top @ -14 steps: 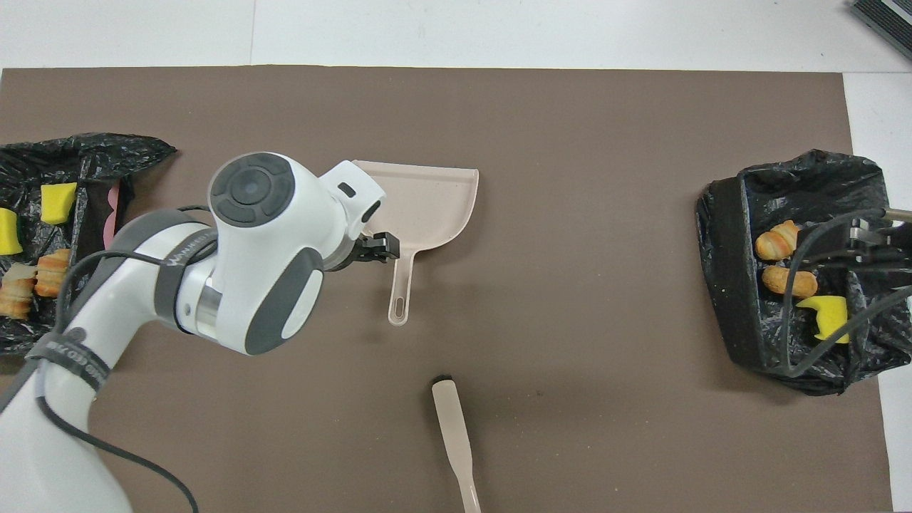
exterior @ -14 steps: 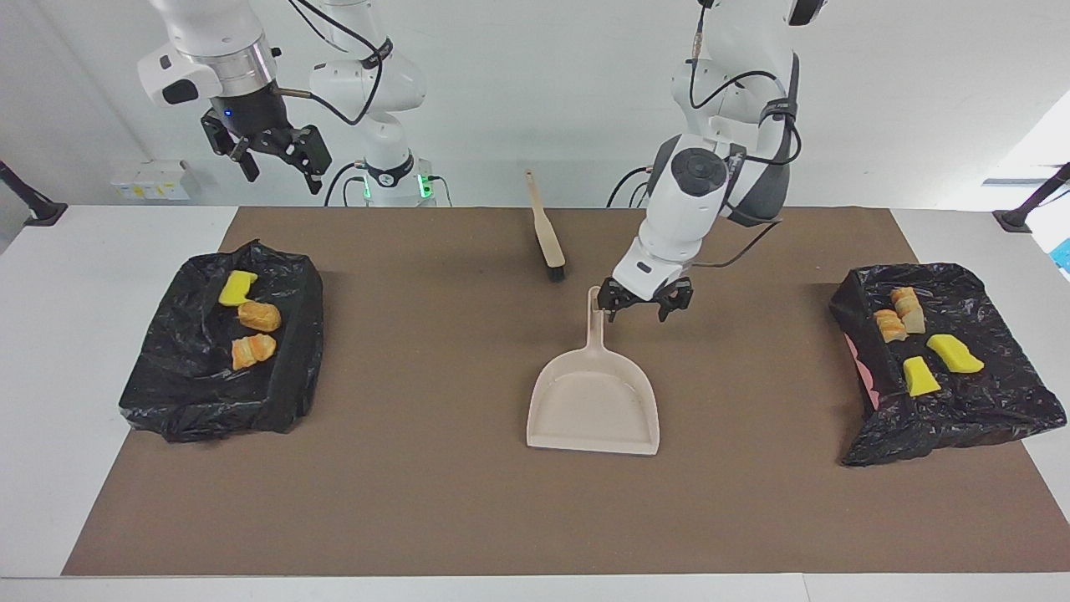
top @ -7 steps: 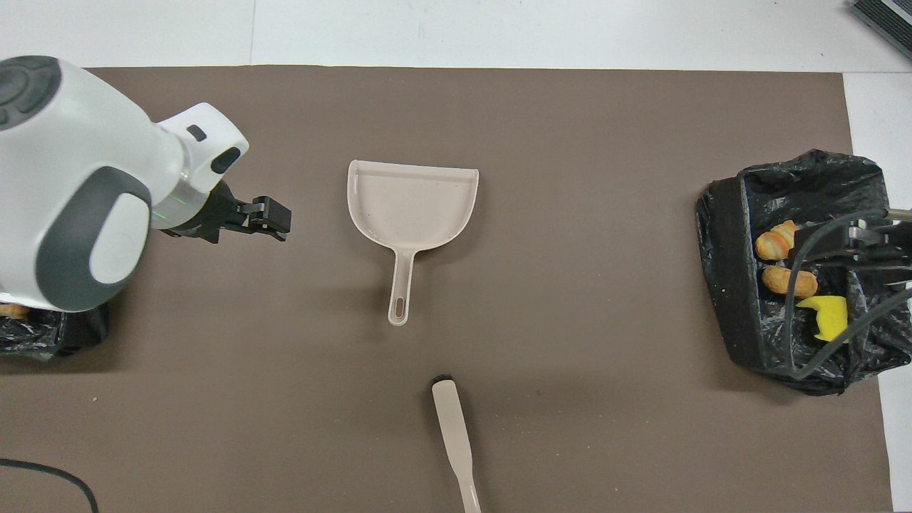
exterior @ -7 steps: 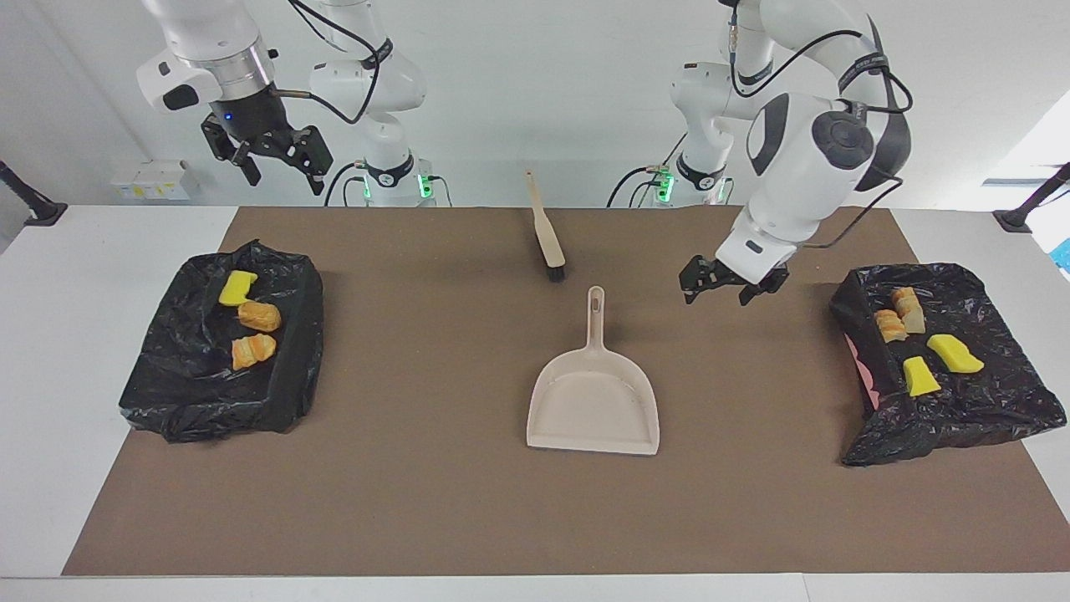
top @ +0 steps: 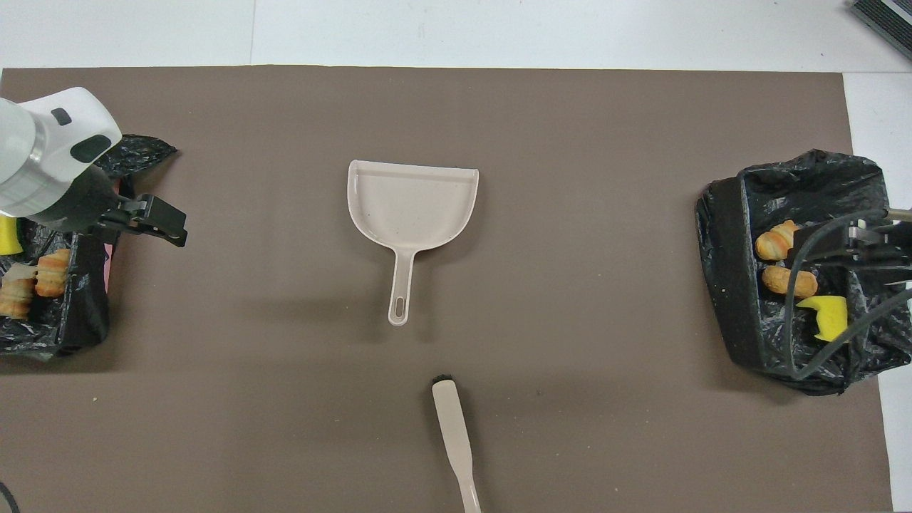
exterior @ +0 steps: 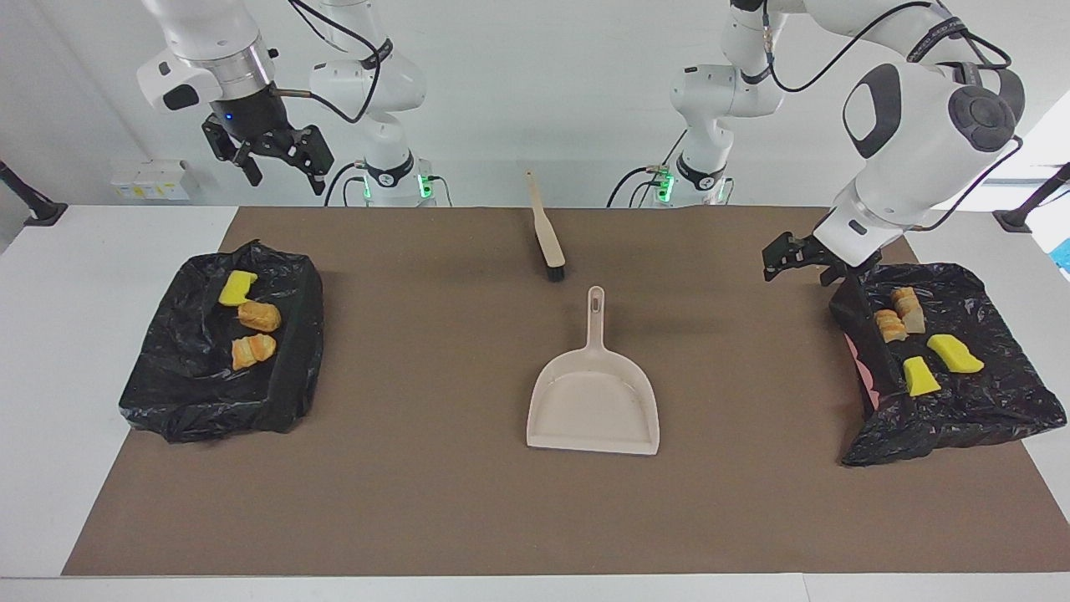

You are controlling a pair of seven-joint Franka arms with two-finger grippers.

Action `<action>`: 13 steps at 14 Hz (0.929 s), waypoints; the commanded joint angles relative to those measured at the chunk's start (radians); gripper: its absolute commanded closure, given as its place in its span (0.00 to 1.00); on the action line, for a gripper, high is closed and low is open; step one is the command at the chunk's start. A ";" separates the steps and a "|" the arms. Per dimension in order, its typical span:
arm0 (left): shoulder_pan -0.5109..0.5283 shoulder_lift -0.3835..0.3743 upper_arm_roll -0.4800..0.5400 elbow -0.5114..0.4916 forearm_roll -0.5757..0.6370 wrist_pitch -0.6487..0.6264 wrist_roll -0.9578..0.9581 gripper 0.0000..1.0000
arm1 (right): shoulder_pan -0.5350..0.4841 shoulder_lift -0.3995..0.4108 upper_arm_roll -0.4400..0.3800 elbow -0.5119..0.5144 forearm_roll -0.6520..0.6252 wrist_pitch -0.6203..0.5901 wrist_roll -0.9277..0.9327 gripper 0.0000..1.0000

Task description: Sweep and dump trash in bin

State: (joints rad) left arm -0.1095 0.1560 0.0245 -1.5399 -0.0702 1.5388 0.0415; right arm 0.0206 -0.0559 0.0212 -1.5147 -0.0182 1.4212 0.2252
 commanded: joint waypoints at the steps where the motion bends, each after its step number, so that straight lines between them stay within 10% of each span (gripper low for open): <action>1: 0.028 -0.001 -0.002 0.053 0.029 -0.066 0.023 0.00 | -0.005 -0.015 0.002 -0.015 0.021 0.013 -0.032 0.00; 13: 0.102 -0.082 -0.038 0.047 0.024 -0.100 0.077 0.00 | -0.007 -0.015 -0.001 -0.016 0.034 0.012 -0.037 0.00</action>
State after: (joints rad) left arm 0.0006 0.0771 -0.0200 -1.4958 -0.0578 1.4721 0.1218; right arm 0.0211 -0.0563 0.0228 -1.5147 -0.0058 1.4212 0.2252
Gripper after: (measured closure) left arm 0.000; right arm 0.000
